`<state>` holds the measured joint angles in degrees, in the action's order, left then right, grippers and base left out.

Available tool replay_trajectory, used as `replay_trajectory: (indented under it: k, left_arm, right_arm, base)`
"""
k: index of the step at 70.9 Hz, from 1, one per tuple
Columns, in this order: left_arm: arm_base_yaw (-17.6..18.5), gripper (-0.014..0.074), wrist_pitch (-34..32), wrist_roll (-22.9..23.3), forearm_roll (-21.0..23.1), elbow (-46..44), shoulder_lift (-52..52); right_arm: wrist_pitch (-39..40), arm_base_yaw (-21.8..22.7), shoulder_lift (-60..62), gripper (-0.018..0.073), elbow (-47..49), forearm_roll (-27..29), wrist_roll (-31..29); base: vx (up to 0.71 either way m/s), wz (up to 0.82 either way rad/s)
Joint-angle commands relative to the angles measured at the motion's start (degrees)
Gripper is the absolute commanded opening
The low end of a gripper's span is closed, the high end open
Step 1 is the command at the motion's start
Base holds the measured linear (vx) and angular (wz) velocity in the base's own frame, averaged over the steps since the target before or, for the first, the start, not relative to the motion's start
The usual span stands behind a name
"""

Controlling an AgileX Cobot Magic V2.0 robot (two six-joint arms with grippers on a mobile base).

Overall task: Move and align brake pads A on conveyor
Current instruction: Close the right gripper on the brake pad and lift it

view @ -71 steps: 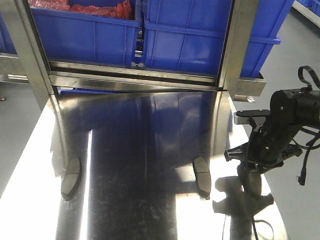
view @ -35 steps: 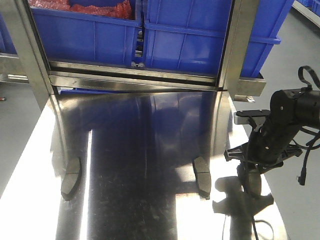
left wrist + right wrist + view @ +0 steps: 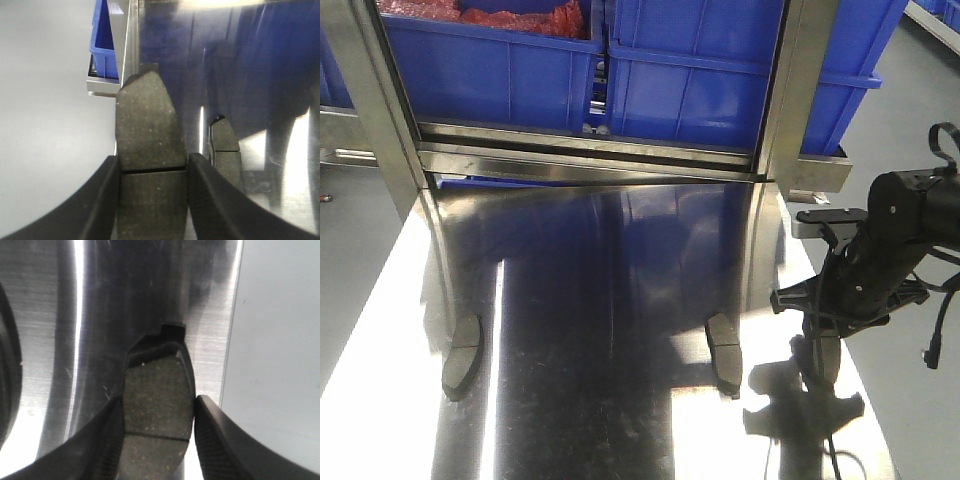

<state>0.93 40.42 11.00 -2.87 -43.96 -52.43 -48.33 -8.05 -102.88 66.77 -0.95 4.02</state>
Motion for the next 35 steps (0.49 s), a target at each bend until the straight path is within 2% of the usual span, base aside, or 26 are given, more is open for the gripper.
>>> replay_trajectory:
  k: [1, 35]
  left_arm:
    - [0.37, 0.0118, -4.32, 0.05, -0.26, -1.73, 0.78]
    - [0.37, 0.0118, -4.32, 0.05, -0.26, -1.73, 0.78]
  right_arm:
    - [1.56, 0.07, 4.17, 0.0086, 1.23, 0.27, -0.23]
    - [2.70, 0.07, 11.12, 0.0086, 1.23, 1.82, -0.23]
  base:
    - [0.00, 0.00]
    - [0.00, 0.00]
